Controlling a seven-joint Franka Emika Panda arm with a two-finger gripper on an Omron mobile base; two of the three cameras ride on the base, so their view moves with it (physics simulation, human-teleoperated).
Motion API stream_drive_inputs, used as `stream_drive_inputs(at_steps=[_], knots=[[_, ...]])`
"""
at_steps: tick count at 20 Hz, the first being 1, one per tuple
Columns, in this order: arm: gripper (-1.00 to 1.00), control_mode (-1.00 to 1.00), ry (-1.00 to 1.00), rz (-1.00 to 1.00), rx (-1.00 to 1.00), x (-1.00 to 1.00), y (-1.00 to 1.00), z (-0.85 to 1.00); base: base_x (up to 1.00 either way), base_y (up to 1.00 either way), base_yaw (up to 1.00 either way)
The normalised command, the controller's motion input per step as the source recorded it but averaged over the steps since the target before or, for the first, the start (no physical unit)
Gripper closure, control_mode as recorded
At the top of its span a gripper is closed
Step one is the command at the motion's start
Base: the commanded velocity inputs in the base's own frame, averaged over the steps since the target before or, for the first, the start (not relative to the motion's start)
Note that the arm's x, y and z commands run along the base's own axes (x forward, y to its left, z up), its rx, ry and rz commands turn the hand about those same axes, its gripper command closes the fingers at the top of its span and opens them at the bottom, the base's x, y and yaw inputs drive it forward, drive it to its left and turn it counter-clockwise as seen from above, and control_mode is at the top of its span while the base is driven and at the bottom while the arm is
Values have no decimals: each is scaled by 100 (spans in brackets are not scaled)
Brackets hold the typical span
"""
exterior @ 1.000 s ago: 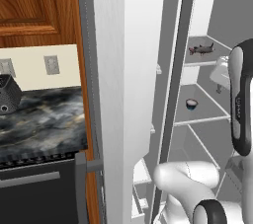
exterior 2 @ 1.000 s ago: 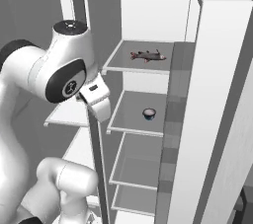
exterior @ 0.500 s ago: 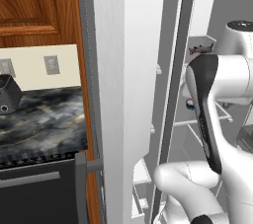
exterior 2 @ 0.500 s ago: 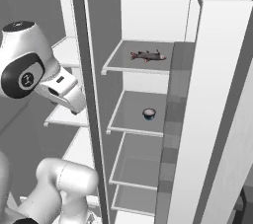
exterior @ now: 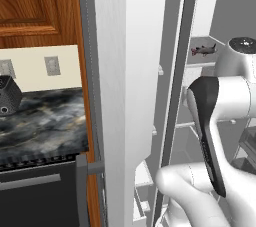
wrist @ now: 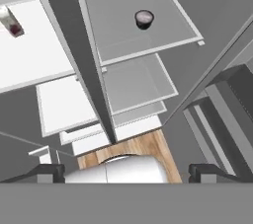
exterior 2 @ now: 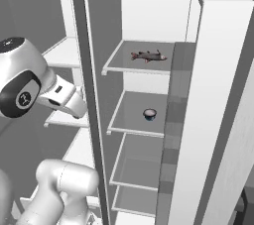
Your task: Pick up the frozen fish from the freezer, place it on any shelf in the fridge, and close the fridge and freezer doors when done.
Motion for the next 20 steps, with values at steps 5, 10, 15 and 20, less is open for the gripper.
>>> stream_drive_inputs(at_steps=[5, 10, 15, 20], knots=[[-100, -100, 0, 0, 0, 0, -7, 0, 0, 0, 0], [-100, 100, 0, 0, 0, 0, -6, 0, -2, -39, 0], [-100, 100, 0, 0, 0, 0, 0, 0, -3, -31, 0], [-100, 100, 0, 0, 0, 0, 0, 0, -7, -20, 2]])
